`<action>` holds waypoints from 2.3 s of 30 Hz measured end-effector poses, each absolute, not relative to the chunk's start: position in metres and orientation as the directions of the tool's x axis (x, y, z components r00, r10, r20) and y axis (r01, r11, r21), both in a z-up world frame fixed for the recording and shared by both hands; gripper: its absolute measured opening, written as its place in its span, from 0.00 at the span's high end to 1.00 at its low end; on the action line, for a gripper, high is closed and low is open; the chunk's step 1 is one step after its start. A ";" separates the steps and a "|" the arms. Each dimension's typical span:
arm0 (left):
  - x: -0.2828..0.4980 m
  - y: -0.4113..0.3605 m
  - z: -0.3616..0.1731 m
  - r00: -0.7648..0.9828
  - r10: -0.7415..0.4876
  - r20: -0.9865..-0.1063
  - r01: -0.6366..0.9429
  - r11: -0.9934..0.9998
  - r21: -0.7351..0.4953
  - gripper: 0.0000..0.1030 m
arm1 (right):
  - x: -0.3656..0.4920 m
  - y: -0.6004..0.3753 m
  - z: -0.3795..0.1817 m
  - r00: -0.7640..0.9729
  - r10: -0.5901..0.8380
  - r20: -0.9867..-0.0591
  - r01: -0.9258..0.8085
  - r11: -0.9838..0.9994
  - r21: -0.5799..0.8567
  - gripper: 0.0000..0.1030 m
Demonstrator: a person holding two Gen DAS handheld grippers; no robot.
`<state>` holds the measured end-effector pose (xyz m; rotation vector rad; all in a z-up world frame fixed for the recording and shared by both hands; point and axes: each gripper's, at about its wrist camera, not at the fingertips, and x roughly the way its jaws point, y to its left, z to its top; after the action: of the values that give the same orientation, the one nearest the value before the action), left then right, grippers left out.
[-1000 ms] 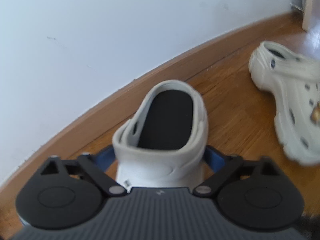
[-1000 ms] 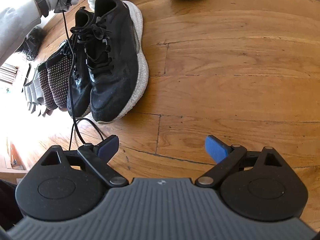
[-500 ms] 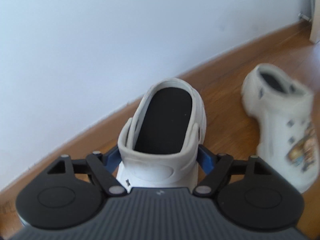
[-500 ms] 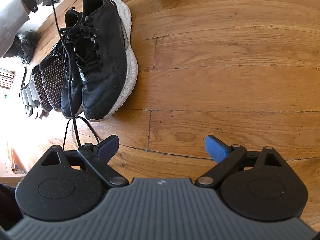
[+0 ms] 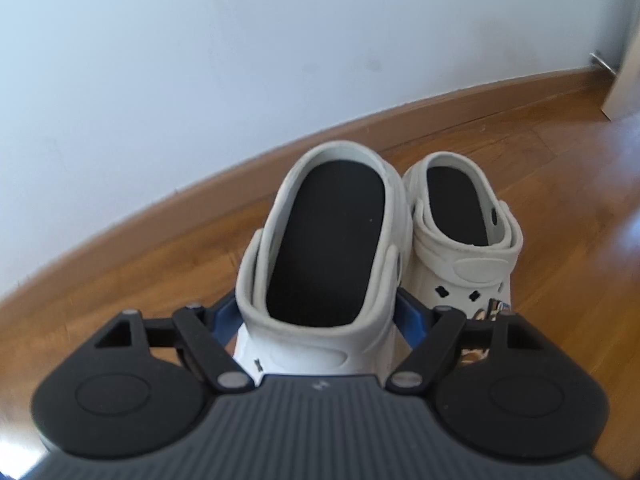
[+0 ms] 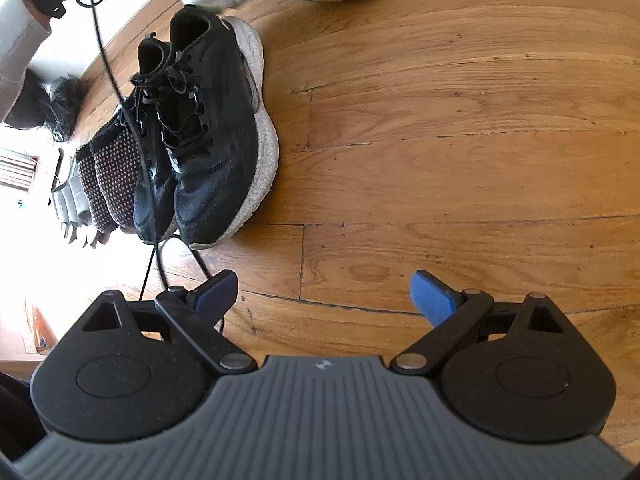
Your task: Organize scattered shoes
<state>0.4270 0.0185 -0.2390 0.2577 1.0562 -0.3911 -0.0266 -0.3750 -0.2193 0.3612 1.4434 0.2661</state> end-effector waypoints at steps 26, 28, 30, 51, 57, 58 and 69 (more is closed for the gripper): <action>0.366 0.017 -0.257 0.257 -0.309 -0.915 0.281 0.930 -0.236 0.17 | -0.005 -0.381 -0.183 0.317 0.331 -0.889 -0.003 0.937 0.348 0.08; 0.358 0.037 -0.243 0.277 -0.342 -0.898 0.266 0.925 -0.271 0.16 | 0.000 -0.378 -0.179 0.346 0.323 -0.881 -0.013 0.940 0.340 0.08; 0.346 0.059 -0.226 0.306 -0.364 -0.880 0.253 0.922 -0.294 0.15 | 0.009 -0.372 -0.174 0.390 0.321 -0.863 -0.016 0.940 0.342 0.05; 0.226 0.247 -0.105 0.526 -0.238 -0.816 0.059 0.968 -0.244 0.06 | 0.189 -0.292 -0.229 0.573 0.147 -0.806 0.072 0.971 0.228 0.01; 0.208 0.270 -0.117 0.530 -0.177 -0.830 0.040 0.982 -0.184 0.05 | 0.218 -0.279 -0.249 0.552 0.038 -0.833 0.127 0.983 0.129 0.01; 0.206 0.274 -0.121 0.523 -0.161 -0.837 0.029 0.985 -0.171 0.05 | 0.223 -0.275 -0.253 0.544 0.008 -0.839 0.128 0.987 0.093 0.00; 0.184 0.306 -0.113 0.531 -0.128 -0.838 -0.030 0.985 -0.170 0.05 | 0.215 -0.256 -0.264 0.516 -0.069 -0.854 -0.014 0.996 -0.090 0.09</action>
<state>0.1845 0.3057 -0.1133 -0.1712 1.0112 -0.0591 0.2151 -0.2557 -0.2642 -0.0890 1.0288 -0.0331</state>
